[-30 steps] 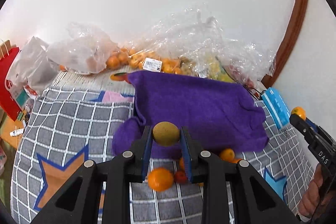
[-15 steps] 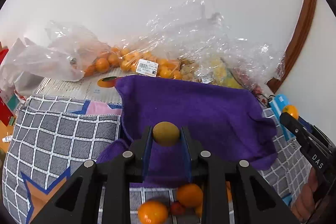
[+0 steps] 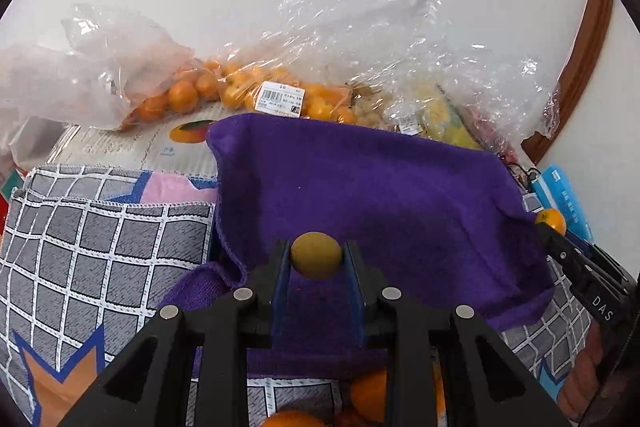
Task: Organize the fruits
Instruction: 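Carry the yellow fruit with the left tool while the right tool carries the orange over the purple towel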
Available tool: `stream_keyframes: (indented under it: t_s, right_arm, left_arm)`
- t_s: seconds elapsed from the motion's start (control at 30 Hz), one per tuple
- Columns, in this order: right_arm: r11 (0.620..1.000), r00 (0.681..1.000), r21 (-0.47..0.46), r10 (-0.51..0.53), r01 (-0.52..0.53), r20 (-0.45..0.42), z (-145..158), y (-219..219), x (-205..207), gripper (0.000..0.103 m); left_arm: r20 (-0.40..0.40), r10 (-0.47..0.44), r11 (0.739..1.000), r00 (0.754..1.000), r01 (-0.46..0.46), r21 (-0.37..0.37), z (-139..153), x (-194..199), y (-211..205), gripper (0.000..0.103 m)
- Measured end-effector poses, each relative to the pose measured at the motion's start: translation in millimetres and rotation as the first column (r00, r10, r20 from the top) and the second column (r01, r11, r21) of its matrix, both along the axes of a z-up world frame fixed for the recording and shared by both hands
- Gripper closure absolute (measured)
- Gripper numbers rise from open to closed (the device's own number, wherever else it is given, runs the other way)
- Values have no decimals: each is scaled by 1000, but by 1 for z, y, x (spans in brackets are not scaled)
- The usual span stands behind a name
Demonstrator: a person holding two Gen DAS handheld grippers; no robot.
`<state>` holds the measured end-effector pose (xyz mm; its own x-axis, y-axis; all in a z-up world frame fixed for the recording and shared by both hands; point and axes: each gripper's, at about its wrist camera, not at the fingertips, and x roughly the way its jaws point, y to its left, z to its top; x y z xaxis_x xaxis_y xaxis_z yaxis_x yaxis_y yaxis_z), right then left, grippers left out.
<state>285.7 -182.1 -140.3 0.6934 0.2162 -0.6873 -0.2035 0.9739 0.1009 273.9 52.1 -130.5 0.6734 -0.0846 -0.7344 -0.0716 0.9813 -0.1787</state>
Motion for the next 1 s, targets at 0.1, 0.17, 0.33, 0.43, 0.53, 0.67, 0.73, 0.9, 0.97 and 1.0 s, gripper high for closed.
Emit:
stream_keyframes:
  t_s: [0.1, 0.17, 0.33, 0.43, 0.53, 0.67, 0.73, 0.9, 0.97, 1.0]
  right_arm:
    - [1000, 999, 12, -5, 6, -36, -11, -3, 2, 67]
    - [1000, 999, 11, -9, 9, -52, -16, -3, 4, 67]
    - [1000, 997, 21, 2, -1, -72, -23, -1, 7, 67]
    - [1000, 997, 6, 12, -11, -82, -28, 4, 8, 67]
    - [1000, 995, 0, 13, -14, -94, -32, 5, 8, 67]
    - [1000, 994, -2, 11, -11, -105, -34, 4, 10, 67]
    - [1000, 994, -5, 10, -11, -106, -35, 4, 10, 67]
    - [1000, 993, -15, 16, -18, -117, -36, 7, 11, 67]
    - [1000, 992, -17, 18, -20, -122, -37, 7, 12, 67]
    - [1000, 992, -18, 18, -20, -125, -38, 7, 12, 67]
  left_arm:
    - [-14, 3, 1000, 1000, -3, -3, -6, 3, 0, 78]
    - [-20, 2, 1000, 1000, -2, 0, -9, 4, 0, 78]
    - [-44, -2, 1000, 999, 2, -2, -17, 9, -1, 78]
    - [-59, -3, 1000, 998, 4, 6, -22, 11, -2, 78]
    - [-67, -4, 1000, 998, 5, 6, -25, 11, -3, 78]
    - [-80, -4, 1000, 997, 4, 5, -29, 13, -2, 78]
    - [-86, -5, 1000, 996, 5, 1, -30, 13, -2, 78]
    - [-100, -6, 1000, 995, 6, -2, -33, 14, -3, 78]
    - [-102, -7, 1000, 995, 7, 0, -33, 14, -3, 78]
    - [-103, -7, 1000, 995, 7, -1, -33, 14, -3, 78]
